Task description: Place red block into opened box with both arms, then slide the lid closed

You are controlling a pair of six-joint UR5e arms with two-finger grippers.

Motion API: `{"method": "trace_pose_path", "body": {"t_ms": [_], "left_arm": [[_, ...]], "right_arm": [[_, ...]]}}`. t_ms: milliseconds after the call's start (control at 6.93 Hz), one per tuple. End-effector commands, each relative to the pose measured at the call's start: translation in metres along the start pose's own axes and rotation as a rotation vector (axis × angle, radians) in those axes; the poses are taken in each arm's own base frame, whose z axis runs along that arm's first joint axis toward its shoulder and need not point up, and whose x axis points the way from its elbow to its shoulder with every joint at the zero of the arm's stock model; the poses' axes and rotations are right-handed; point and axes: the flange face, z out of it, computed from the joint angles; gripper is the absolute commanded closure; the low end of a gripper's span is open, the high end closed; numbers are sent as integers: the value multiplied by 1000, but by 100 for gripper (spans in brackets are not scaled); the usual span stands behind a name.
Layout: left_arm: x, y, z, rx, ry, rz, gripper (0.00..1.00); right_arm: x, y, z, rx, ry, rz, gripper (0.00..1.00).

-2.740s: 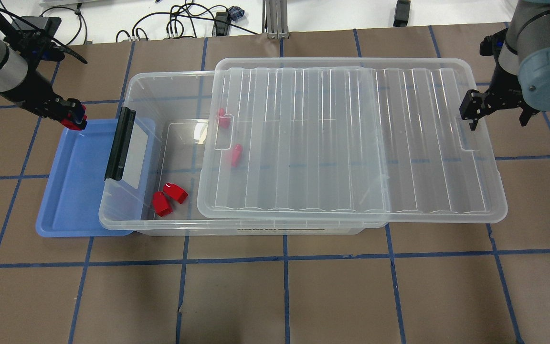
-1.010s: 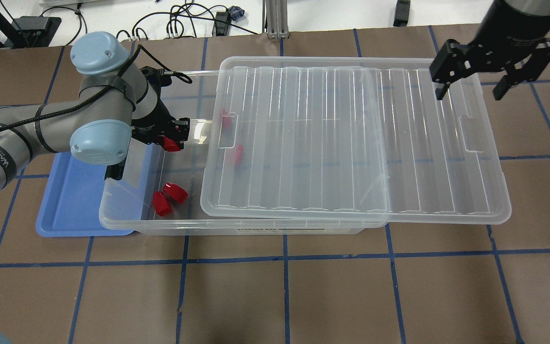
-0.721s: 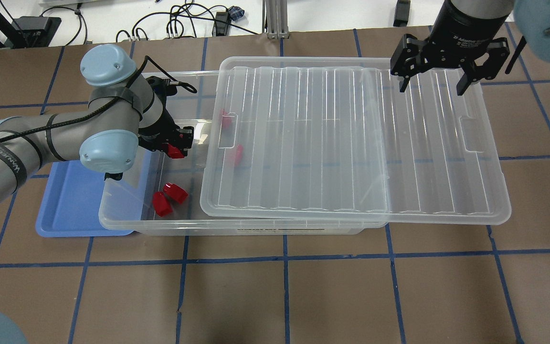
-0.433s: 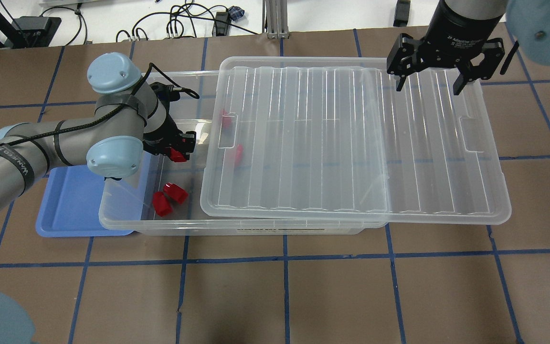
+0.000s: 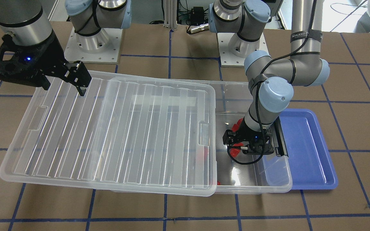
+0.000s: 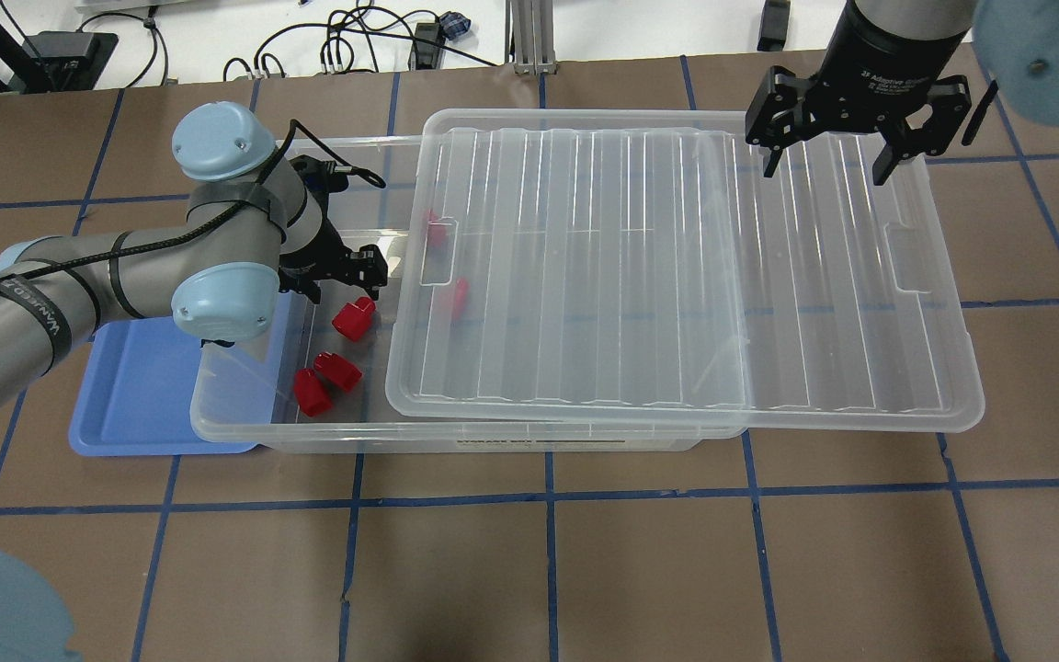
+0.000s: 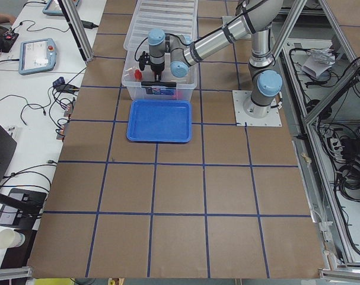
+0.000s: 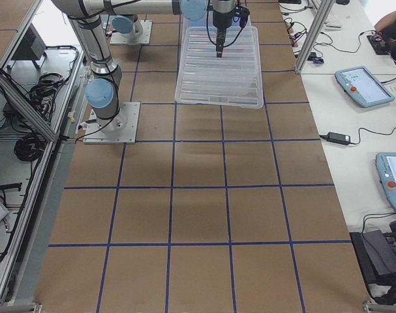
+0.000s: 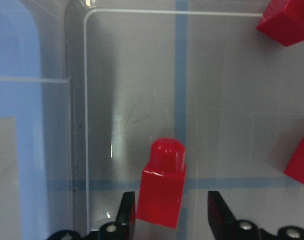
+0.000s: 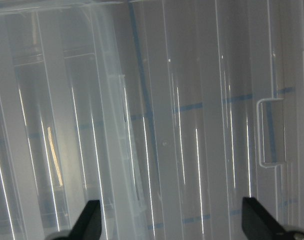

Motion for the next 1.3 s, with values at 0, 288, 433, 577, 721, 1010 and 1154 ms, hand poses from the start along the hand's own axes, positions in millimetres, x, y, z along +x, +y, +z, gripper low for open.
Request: {"method": "trace_pose_path", "body": {"t_ms": [0, 288, 433, 577, 721, 1010, 1154], "left_arm": [[5, -8, -37, 61, 1, 4, 0], [6, -13, -88, 29, -7, 3, 0], [7, -13, -127, -19, -13, 2, 0], [3, -8, -164, -64, -58, 2, 0], [4, 3, -208, -83, -61, 2, 0], [6, 20, -252, -62, -60, 4, 0], [-1, 22, -265, -36, -51, -3, 0]], "right_arm": [[2, 1, -2, 4, -1, 2, 0], [12, -5, -1, 4, 0, -22, 0], [42, -14, -2, -11, 45, -7, 0], [85, -22, 1, -43, 73, 4, 0], [131, -29, 1, -56, 87, 15, 0], [179, -34, 9, -84, 86, -44, 0], [228, -40, 18, -101, 76, -66, 0]]}}
